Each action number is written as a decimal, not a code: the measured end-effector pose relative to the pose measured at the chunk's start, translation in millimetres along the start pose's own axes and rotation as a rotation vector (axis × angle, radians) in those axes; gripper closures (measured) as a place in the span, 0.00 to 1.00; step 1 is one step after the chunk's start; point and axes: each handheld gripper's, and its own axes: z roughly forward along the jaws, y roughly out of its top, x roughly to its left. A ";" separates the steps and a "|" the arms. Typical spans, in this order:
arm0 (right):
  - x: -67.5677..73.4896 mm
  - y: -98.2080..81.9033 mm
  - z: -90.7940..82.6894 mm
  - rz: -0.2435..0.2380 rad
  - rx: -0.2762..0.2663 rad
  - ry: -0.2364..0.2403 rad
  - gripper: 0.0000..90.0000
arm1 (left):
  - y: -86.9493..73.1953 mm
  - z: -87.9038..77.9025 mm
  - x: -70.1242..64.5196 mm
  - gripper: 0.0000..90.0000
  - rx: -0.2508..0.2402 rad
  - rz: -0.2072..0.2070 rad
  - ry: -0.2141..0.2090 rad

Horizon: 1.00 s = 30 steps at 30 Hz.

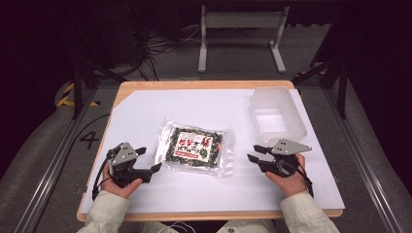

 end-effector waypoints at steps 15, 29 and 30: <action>1.7 -2.4 3.3 -0.002 0.020 0.000 0.55 | 17.9 3.2 0.8 0.18 -0.043 -0.053 0.030; 1.5 -4.9 3.3 -0.006 0.026 -0.001 0.53 | 7.0 38.6 12.8 0.14 -0.019 -0.138 0.098; 1.5 -5.1 3.1 -0.005 0.025 0.000 0.52 | 6.1 40.4 13.6 0.14 -0.009 -0.146 0.100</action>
